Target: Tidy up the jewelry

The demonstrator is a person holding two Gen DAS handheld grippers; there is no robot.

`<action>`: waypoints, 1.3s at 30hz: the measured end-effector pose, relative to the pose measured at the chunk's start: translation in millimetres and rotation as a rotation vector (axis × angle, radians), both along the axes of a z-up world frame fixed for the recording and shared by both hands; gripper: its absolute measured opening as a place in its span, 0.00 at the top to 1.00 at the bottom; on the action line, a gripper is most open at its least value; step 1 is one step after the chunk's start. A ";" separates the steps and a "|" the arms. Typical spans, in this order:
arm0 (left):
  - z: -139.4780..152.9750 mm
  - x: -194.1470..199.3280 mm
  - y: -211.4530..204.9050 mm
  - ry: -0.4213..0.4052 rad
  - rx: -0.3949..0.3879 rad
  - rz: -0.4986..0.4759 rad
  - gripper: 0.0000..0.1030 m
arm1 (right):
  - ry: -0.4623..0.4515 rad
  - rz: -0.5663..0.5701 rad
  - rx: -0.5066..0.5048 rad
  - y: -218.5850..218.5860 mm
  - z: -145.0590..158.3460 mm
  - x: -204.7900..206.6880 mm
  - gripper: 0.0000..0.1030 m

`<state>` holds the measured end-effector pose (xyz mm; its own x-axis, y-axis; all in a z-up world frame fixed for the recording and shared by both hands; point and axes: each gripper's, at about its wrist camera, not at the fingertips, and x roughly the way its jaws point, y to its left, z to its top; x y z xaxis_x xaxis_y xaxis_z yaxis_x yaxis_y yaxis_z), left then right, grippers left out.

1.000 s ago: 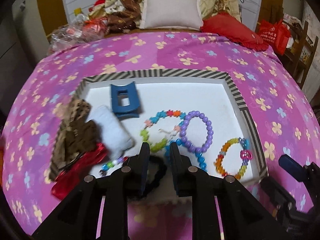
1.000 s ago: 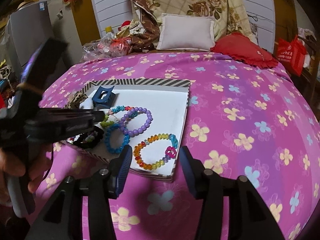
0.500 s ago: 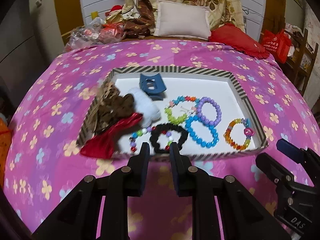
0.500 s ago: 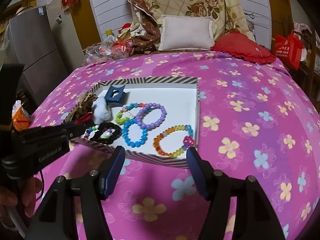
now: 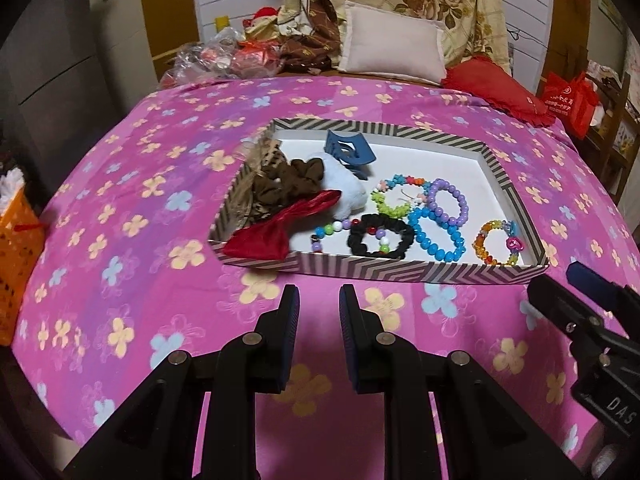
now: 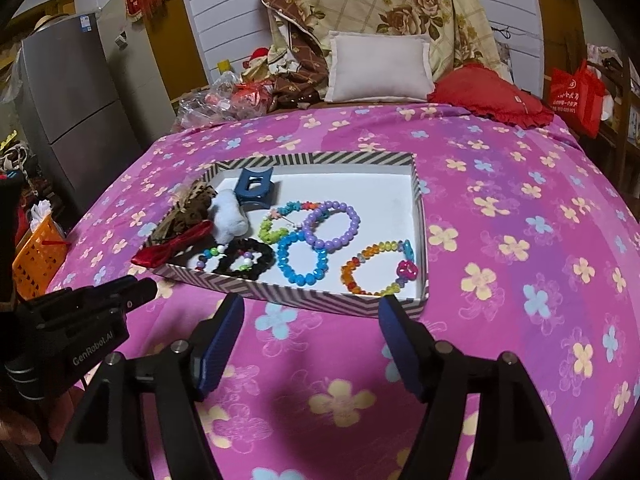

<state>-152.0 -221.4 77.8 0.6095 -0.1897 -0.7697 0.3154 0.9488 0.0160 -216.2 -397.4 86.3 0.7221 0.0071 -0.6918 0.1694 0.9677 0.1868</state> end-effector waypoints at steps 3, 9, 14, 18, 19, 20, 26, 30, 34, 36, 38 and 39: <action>6.2 -7.2 6.1 -0.028 -0.003 0.005 0.76 | -0.008 0.005 0.005 4.0 4.9 -3.5 0.28; 18.0 -20.8 15.1 -0.080 0.006 0.015 0.76 | -0.019 0.009 0.001 9.4 12.9 -11.2 0.28; 21.7 -30.6 20.0 -0.100 0.020 0.021 0.75 | -0.039 0.012 -0.004 11.8 22.7 -18.8 0.27; 25.5 -39.3 22.7 -0.121 0.033 0.027 0.74 | -0.046 0.019 -0.006 14.2 26.8 -22.6 0.26; 26.8 -41.4 23.0 -0.131 0.041 0.029 0.74 | -0.047 0.021 -0.006 15.3 27.2 -23.5 0.26; 28.2 -43.8 22.8 -0.140 0.048 0.030 0.74 | -0.047 0.024 -0.006 16.3 27.4 -24.6 0.26; 36.3 -53.2 24.1 -0.174 0.085 0.040 0.74 | -0.052 0.031 -0.009 20.1 28.9 -29.0 0.26; 40.5 -58.7 25.2 -0.180 0.095 0.037 0.74 | -0.056 0.030 -0.013 21.5 30.1 -30.9 0.26; 41.4 -59.7 27.2 -0.173 0.093 0.037 0.74 | -0.053 0.032 -0.006 22.0 29.6 -32.4 0.25; 41.5 -59.7 27.2 -0.171 0.093 0.038 0.74 | -0.053 0.033 -0.007 22.5 29.4 -33.0 0.25; 42.0 -59.5 28.8 -0.166 0.082 0.038 0.74 | -0.052 0.035 -0.008 23.1 29.3 -33.7 0.25; 42.3 -59.6 29.9 -0.166 0.076 0.038 0.74 | -0.053 0.034 -0.009 23.3 29.2 -33.6 0.25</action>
<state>-211.6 -191.5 120.1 0.7349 -0.1088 -0.6694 0.2662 0.9541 0.1372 -249.7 -374.0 115.5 0.7572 0.0267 -0.6527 0.1261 0.9744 0.1861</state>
